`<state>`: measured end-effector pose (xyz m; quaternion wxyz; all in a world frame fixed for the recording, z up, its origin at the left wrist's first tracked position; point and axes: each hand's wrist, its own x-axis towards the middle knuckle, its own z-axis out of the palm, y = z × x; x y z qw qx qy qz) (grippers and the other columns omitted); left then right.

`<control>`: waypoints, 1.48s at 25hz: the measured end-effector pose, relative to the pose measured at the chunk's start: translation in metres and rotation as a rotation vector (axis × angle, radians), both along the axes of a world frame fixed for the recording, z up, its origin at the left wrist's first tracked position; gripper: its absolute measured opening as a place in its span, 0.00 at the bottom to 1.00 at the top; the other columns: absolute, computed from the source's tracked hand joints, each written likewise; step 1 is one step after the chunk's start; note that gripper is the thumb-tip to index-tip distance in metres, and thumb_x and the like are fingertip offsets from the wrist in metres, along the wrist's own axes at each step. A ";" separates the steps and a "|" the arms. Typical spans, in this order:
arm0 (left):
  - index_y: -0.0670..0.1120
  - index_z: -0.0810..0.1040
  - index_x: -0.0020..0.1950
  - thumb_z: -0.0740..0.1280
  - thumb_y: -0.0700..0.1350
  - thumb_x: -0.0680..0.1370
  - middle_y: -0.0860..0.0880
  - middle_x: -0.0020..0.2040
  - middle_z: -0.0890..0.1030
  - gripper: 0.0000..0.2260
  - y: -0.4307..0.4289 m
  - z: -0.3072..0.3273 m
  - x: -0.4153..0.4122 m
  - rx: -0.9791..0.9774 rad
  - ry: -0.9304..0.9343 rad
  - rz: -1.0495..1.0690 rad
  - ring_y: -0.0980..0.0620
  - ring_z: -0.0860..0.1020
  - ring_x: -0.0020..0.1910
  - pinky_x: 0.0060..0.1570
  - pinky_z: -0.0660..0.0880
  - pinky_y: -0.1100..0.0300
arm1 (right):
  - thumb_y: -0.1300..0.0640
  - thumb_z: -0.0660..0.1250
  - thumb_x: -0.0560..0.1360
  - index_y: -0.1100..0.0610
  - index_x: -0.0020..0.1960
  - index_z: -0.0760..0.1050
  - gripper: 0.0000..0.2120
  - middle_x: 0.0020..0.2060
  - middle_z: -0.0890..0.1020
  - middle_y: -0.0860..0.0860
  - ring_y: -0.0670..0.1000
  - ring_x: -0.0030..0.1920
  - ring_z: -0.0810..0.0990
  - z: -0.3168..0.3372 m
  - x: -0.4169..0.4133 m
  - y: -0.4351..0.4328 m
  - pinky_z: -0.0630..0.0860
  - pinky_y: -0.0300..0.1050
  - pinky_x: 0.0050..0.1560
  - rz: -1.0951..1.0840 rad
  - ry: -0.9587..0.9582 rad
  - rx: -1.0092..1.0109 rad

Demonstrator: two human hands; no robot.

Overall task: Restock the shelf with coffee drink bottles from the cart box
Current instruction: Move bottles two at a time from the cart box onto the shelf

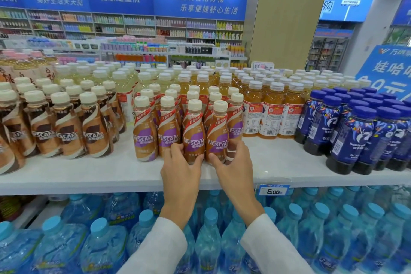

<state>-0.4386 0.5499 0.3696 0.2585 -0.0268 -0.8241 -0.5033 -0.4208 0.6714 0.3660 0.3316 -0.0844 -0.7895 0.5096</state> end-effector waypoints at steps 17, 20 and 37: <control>0.52 0.68 0.54 0.76 0.50 0.75 0.51 0.53 0.74 0.18 0.005 0.000 -0.003 0.061 0.025 0.031 0.50 0.76 0.50 0.55 0.78 0.42 | 0.47 0.76 0.74 0.37 0.59 0.62 0.24 0.56 0.73 0.40 0.41 0.54 0.77 -0.007 -0.016 -0.002 0.73 0.35 0.53 0.003 0.020 0.034; 0.51 0.68 0.55 0.76 0.50 0.76 0.50 0.55 0.74 0.17 0.006 0.001 -0.002 0.049 0.011 0.030 0.49 0.77 0.51 0.55 0.78 0.42 | 0.47 0.76 0.74 0.38 0.60 0.63 0.25 0.57 0.73 0.41 0.41 0.55 0.77 -0.007 -0.018 -0.002 0.74 0.37 0.54 -0.005 0.032 0.047; 0.46 0.72 0.59 0.75 0.51 0.76 0.46 0.57 0.77 0.18 0.008 0.001 0.000 -0.007 -0.006 0.047 0.46 0.78 0.53 0.55 0.78 0.46 | 0.49 0.76 0.75 0.48 0.66 0.65 0.26 0.61 0.74 0.47 0.44 0.58 0.76 -0.003 -0.014 -0.002 0.71 0.30 0.53 0.007 -0.022 0.064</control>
